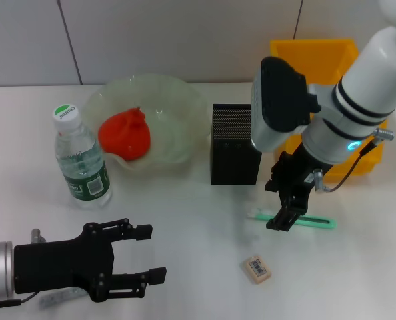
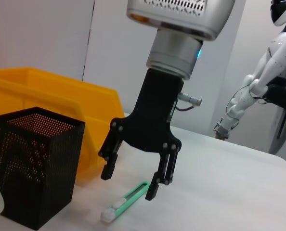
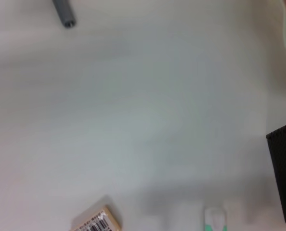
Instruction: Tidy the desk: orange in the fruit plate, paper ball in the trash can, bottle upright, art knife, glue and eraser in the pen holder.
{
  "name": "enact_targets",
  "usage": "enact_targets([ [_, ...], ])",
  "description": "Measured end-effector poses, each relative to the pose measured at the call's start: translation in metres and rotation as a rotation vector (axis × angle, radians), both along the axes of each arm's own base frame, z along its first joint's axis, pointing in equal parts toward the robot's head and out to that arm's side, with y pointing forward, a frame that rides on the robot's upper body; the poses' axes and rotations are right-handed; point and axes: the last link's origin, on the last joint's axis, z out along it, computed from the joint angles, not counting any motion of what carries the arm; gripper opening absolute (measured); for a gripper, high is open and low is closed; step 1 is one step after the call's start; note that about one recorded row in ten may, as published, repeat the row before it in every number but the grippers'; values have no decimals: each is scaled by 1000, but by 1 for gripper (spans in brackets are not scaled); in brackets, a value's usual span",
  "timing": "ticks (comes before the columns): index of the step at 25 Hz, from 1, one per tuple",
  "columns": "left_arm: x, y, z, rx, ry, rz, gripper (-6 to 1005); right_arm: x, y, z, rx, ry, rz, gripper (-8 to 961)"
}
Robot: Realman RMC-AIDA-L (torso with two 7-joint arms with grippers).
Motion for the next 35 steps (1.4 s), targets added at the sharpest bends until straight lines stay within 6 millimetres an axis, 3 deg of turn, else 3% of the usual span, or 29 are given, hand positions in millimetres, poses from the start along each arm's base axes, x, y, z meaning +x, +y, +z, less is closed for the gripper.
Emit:
enact_targets([
  [12, -1, 0, 1, 5, -1, 5, 808, 9, 2, -12, 19, -9, 5, 765],
  [22, -3, -2, 2, 12, -3, 12, 809, 11, 3, -19, 34, -10, 26, 602],
  [28, -3, -2, 2, 12, -3, 13, 809, 12, 1, -22, 26, -9, 20, 585],
  [35, -4, -2, 3, 12, -2, 13, 808, 14, 2, -23, 30, -10, 20, 466],
])
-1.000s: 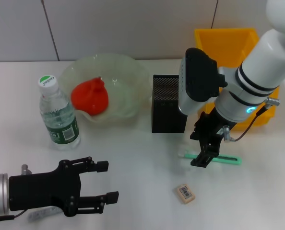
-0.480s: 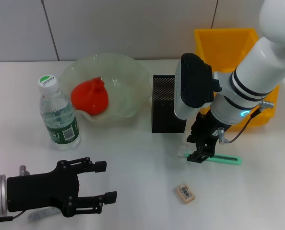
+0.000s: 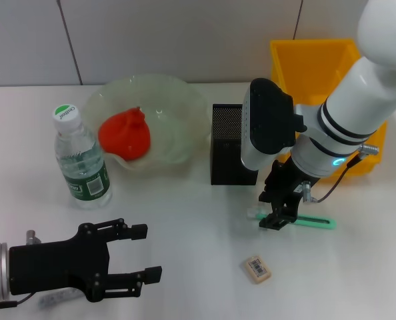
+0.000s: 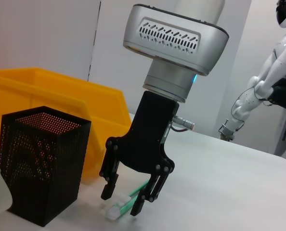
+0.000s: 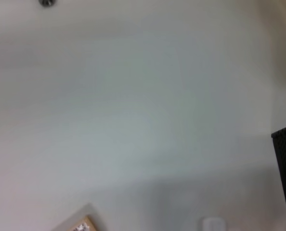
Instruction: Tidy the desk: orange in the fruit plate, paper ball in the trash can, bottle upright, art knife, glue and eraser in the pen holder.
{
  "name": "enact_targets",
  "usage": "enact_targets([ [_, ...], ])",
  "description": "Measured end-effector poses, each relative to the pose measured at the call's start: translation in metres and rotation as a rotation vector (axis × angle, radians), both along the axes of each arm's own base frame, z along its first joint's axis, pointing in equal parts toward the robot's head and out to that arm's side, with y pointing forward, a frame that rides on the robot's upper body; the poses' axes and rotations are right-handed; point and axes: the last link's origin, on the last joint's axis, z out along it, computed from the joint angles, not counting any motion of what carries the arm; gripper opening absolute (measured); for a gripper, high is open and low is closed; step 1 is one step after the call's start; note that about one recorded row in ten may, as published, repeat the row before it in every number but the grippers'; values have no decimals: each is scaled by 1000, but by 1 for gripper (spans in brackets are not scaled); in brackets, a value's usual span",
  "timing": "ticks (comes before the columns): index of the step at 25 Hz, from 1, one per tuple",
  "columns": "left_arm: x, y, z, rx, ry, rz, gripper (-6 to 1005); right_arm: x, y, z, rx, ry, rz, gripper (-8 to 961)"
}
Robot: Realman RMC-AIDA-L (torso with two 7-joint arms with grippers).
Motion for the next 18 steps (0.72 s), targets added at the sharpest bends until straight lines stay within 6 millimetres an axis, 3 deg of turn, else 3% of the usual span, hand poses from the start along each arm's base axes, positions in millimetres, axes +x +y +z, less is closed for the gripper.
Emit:
enact_targets([
  [6, 0, 0, 0, 0, 0, 1, 808, 1, 0, -1, 3, 2, -3, 399],
  [18, 0, 0, 0, 0, 1, 2, 809, 3, -2, -3, -2, 5, -15, 397],
])
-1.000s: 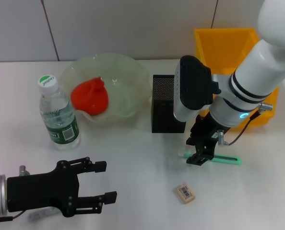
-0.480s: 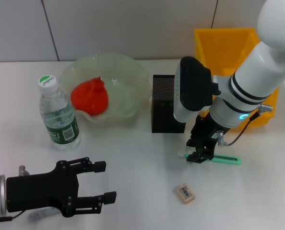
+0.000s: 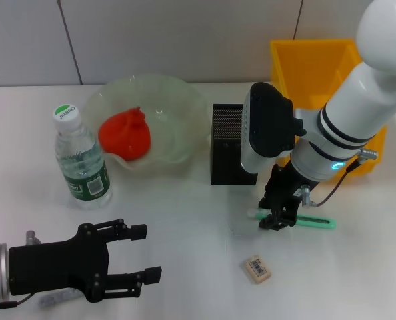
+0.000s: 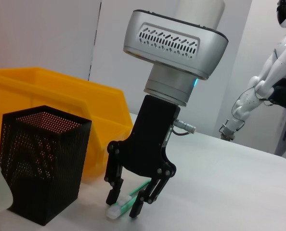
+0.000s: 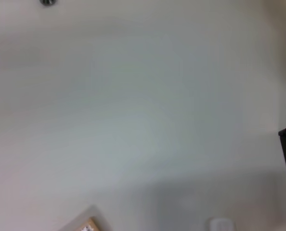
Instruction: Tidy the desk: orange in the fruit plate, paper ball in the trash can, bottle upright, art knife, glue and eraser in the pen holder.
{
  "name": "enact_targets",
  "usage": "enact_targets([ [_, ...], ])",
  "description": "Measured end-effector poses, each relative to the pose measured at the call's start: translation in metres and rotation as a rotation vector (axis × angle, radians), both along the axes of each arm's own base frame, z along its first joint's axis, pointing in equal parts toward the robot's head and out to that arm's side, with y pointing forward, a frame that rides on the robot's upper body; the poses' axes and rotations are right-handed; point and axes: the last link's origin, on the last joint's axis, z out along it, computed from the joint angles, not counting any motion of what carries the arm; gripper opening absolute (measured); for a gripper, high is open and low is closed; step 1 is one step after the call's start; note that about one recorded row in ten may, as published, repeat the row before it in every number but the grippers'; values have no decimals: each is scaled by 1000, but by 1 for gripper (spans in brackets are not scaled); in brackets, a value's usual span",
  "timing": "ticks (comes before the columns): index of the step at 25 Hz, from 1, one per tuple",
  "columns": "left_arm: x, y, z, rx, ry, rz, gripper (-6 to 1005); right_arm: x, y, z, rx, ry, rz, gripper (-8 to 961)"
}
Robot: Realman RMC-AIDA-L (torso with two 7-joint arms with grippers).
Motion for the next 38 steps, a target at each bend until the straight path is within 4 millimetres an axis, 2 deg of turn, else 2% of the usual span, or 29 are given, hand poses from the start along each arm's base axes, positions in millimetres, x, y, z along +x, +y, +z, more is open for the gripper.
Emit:
enact_targets([
  [5, 0, 0, 0, 0, 0, 0, 809, 0, 1, 0, 6, 2, 3, 394],
  [8, 0, 0, 0, 1, 0, 0, 808, 0, 1, 0, 6, 2, 2, 298],
  [19, 0, 1, 1, 9, -4, 4, 809, 2, 1, 0, 7, 2, -1, 274],
  [24, 0, 1, 1, 10, -5, 4, 809, 0, 1, 0, 13, 6, -1, 223],
  [29, 0, 1, 2, 11, -5, 5, 809, -12, 0, 6, 8, 69, -2, 172],
  [31, 0, 2, 2, 12, -4, 5, 809, -25, -6, 12, -20, 147, 1, 172],
  [38, 0, 2, 3, 12, -3, 3, 809, -39, -9, 31, -32, 316, -13, 172],
])
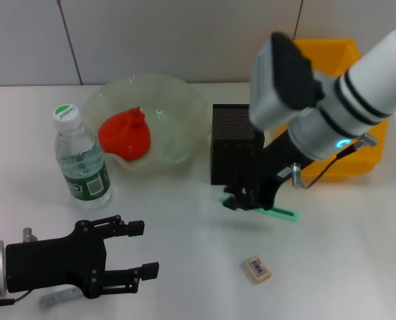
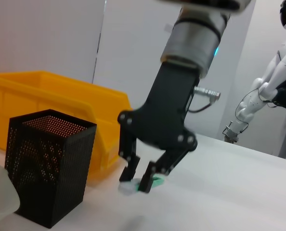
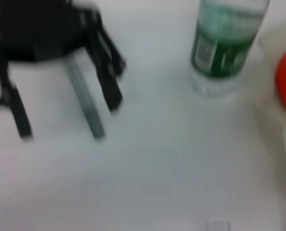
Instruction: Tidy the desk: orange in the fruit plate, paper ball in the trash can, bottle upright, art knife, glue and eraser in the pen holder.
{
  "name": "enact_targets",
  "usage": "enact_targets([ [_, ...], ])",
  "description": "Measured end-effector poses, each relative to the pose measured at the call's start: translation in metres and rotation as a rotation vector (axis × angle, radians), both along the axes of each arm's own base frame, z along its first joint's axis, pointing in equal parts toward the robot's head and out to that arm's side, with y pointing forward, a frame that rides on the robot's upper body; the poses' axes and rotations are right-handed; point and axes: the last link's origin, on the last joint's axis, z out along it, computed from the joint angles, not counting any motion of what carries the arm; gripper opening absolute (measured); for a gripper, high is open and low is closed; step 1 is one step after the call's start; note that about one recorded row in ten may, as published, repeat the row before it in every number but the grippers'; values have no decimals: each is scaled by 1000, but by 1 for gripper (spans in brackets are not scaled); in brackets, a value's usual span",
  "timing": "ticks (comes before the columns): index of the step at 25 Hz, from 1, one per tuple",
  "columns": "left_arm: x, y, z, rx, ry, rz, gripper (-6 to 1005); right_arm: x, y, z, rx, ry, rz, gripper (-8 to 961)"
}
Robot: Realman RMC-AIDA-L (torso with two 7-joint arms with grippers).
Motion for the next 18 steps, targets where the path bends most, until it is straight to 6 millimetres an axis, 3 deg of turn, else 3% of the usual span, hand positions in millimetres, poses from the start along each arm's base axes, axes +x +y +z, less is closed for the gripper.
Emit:
enact_targets([
  [10, 0, 0, 1, -2, -3, 1, 809, -4, -5, 46, 67, 421, -15, 173],
  [13, 0, -1, 1, -1, -3, 1, 808, 1, -8, 69, 147, 624, -17, 173],
  [18, -1, -1, 2, -1, -3, 1, 808, 18, -4, 89, 269, 824, -68, 173],
])
